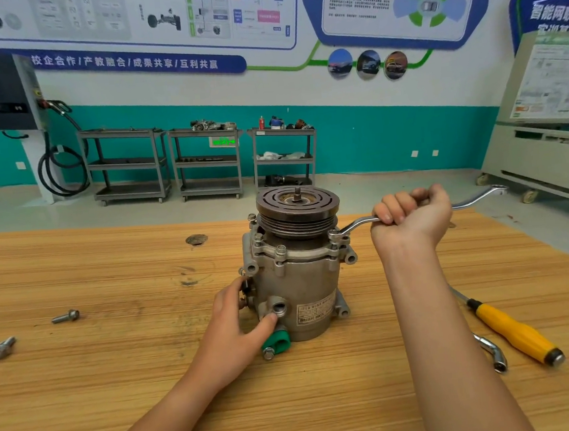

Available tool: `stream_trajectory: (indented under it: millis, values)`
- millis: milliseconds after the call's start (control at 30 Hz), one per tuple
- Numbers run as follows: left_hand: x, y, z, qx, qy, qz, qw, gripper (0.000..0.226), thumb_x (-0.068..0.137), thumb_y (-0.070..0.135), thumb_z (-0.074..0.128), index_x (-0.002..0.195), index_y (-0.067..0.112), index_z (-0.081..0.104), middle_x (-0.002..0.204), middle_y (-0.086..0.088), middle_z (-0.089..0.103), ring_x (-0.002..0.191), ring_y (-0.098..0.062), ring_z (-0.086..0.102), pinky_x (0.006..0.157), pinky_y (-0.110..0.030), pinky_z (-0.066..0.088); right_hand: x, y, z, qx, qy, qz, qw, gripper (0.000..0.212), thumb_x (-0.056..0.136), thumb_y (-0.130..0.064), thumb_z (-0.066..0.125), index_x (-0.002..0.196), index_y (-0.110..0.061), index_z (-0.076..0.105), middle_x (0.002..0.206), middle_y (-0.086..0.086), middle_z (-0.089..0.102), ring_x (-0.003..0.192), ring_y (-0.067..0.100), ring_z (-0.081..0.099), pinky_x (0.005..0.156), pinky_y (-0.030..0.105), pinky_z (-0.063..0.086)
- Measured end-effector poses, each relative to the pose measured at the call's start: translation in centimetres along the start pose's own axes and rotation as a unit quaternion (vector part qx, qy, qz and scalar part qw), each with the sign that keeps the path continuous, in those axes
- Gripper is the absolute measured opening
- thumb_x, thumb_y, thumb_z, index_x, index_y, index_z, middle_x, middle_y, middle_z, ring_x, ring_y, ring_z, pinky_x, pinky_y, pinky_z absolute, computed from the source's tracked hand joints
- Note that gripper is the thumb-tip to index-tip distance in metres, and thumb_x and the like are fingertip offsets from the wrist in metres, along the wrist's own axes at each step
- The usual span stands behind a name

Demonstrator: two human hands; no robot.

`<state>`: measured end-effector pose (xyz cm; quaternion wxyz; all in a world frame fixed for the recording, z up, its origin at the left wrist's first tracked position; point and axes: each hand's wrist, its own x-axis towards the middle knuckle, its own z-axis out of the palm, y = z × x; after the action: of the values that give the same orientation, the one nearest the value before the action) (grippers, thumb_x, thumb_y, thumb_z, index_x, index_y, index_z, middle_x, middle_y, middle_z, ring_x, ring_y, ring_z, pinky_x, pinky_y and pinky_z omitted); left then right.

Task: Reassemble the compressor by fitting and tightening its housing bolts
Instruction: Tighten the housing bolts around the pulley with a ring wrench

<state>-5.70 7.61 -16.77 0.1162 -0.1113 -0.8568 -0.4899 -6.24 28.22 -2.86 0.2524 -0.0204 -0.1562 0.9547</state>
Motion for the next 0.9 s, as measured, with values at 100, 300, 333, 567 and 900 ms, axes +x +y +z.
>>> stream_trajectory:
  millis: [100, 300, 333, 567, 900]
  values:
    - [0.0, 0.0, 0.0, 0.005, -0.001, -0.001, 1.0, 0.078, 0.083, 0.038, 0.065, 0.145, 0.03, 0.018, 0.126, 0.019, 0.024, 0.115, 0.0, 0.035, 0.097, -0.024, 0.038, 0.2, -0.2, -0.5, 0.007, -0.009, 0.007, 1.0, 0.04, 0.098, -0.024, 0.032, 0.059, -0.016, 0.034, 0.039, -0.006, 0.021, 0.031, 0.009, 0.017, 0.031, 0.017, 0.016]
    - [0.0, -0.2, 0.0, 0.002, 0.001, 0.001, 1.0, 0.078, 0.083, 0.038, 0.065, 0.145, 0.031, 0.018, 0.125, 0.02, 0.025, 0.116, 0.0, 0.035, 0.099, -0.024, 0.037, -0.1, -0.2, -1.2, 0.001, -0.028, 0.003, 1.0, 0.042, 0.099, -0.026, 0.032, 0.058, -0.016, 0.035, 0.039, -0.006, 0.021, 0.032, 0.008, 0.017, 0.033, 0.017, 0.018]
    - [0.0, -0.3, 0.0, 0.003, 0.002, 0.001, 1.0, 0.078, 0.083, 0.038, 0.065, 0.145, 0.031, 0.018, 0.126, 0.021, 0.024, 0.115, 0.001, 0.035, 0.098, -0.023, 0.037, -0.4, -0.2, -1.3, -0.002, -0.029, -0.008, 1.0, 0.042, 0.099, -0.026, 0.033, 0.058, -0.016, 0.035, 0.039, -0.006, 0.021, 0.033, 0.008, 0.017, 0.034, 0.017, 0.019]
    - [0.2, -0.5, 0.1, 0.009, -0.004, 0.001, 1.0, 0.079, 0.082, 0.039, 0.065, 0.145, 0.029, 0.019, 0.13, 0.017, 0.027, 0.12, -0.003, 0.038, 0.101, -0.029, 0.039, -4.0, 1.1, -3.0, -0.11, -0.027, -0.163, 0.98, 0.038, 0.099, -0.021, 0.037, 0.062, -0.015, 0.039, 0.043, -0.006, 0.029, 0.041, 0.011, 0.033, 0.055, 0.022, 0.047]
    - [0.2, -0.5, 0.3, 0.011, 0.002, 0.002, 1.0, 0.081, 0.082, 0.04, 0.065, 0.147, 0.027, 0.018, 0.145, 0.006, 0.028, 0.124, -0.007, 0.039, 0.101, -0.029, 0.039, -8.8, 5.4, -4.3, -0.314, -0.133, -0.373, 0.863, 0.033, 0.086, -0.031, 0.04, 0.056, -0.024, 0.053, 0.055, -0.011, 0.052, 0.058, -0.001, 0.046, 0.059, 0.01, 0.038]
